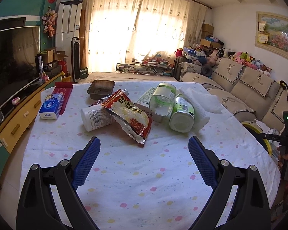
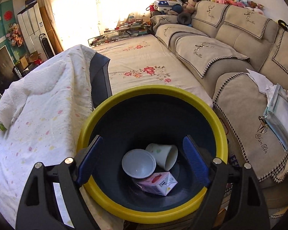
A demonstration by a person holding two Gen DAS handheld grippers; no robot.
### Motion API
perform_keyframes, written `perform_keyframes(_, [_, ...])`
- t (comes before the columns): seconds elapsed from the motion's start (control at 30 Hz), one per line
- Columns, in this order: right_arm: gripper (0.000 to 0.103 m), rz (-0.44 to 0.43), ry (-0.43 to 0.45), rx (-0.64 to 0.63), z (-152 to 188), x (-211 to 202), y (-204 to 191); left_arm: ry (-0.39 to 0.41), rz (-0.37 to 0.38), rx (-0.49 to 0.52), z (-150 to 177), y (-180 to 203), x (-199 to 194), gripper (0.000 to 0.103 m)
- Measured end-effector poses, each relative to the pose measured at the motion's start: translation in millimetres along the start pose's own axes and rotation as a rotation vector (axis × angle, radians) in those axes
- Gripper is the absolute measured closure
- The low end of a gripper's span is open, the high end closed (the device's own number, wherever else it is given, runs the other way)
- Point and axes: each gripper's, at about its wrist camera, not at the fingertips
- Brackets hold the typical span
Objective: Collect trash
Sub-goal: 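Carry the white bowl to the bin and open the right tool, then grasp the clear plastic cup with green band using the left tool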
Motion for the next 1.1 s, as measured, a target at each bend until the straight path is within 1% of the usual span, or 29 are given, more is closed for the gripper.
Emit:
perform_keyframes(0.07, [0.022,-0.003,0.013,0.001,1,-4,0,-0.029,0.033,-0.009,-4,4,5,0.011])
perform_keyframes(0.13, [0.022,-0.014,0.017,0.005,0,-6,1,-0.062,0.053,0.005,-13,12,12,0.011])
perform_keyframes(0.3, [0.022,-0.029,0.032,0.021,-1,-12,7,-0.067,0.089,0.081,-45,35,32,0.011])
perform_keyframes(0.37, [0.022,-0.036,0.033,0.027,0,-14,9,-0.073,0.085,0.127,-56,45,47,0.011])
perform_keyframes(0.4, [0.022,-0.039,0.033,0.030,0,-15,10,-0.077,0.087,0.145,-59,49,54,0.012])
perform_keyframes(0.47, [0.022,-0.043,0.034,0.033,0,-16,11,-0.096,0.087,0.169,-65,54,71,0.018])
perform_keyframes(0.5, [0.022,-0.045,0.034,0.033,0,-17,12,-0.113,0.087,0.174,-67,55,81,0.023])
perform_keyframes(0.53, [0.022,-0.047,0.034,0.034,0,-17,13,-0.124,0.088,0.171,-69,55,89,0.025])
perform_keyframes(0.63, [0.022,-0.050,0.037,0.033,-1,-18,14,-0.147,0.085,0.166,-72,51,108,0.026])
perform_keyframes(0.83, [0.021,-0.056,0.029,0.037,-1,-15,15,-0.164,0.063,0.167,-77,49,136,0.029])
perform_keyframes(1.0, [0.021,-0.061,0.016,0.033,2,-10,11,-0.195,0.062,0.159,-79,44,159,0.039])
perform_keyframes(1.1, [0.021,-0.064,0.011,0.030,2,-8,10,-0.201,0.063,0.148,-77,40,166,0.041])
Point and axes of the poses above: each gripper's, at about its wrist camera, not at the fingertips, and x roughly the way its jaws point, y to its right, z to its underside, and after that the axes turned 4 degrees about y, right-handed
